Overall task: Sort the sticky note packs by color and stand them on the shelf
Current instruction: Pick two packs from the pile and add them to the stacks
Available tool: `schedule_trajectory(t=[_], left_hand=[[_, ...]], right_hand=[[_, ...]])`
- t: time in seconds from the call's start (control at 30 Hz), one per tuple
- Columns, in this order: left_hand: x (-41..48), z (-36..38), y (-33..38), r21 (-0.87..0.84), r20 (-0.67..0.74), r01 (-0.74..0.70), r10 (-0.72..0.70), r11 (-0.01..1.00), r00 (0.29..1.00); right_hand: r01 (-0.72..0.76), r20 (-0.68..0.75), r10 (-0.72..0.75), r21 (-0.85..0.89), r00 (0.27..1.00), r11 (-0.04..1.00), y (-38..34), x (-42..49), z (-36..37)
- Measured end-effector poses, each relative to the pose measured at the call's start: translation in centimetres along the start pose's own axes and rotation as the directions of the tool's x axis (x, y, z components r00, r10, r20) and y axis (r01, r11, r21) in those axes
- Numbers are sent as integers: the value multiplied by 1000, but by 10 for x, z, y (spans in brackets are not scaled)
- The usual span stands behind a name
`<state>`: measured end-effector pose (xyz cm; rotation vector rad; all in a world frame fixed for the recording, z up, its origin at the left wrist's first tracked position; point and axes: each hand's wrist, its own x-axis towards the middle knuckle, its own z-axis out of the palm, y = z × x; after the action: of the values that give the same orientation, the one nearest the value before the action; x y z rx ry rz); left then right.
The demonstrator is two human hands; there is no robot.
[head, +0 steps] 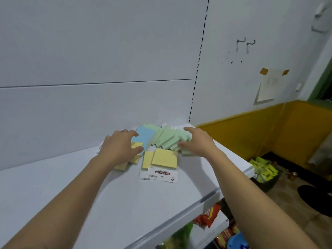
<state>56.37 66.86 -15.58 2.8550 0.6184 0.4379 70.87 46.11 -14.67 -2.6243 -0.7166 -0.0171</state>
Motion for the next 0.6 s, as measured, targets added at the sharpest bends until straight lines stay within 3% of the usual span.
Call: schedule_trajectory(t=[0.13, 0.3, 0.47, 0.6], left_hand=[[5, 10, 15, -14, -73, 96, -97, 995, 993], [-1, 24, 15, -16, -130, 234, -234, 972, 964], [-18, 31, 1, -158, -311, 382, -413, 911, 856], [-35, 32, -16, -163, -302, 480, -507, 862, 807]], right_hand=[[57, 10, -57, 44, 998, 997, 18, 26, 7], [128, -95, -129, -11, 987, 992, 15, 39, 24], [101, -147, -118, -115, 982, 988, 7, 43, 44], [84, -188, -86, -19, 978, 996, 16, 41, 61]])
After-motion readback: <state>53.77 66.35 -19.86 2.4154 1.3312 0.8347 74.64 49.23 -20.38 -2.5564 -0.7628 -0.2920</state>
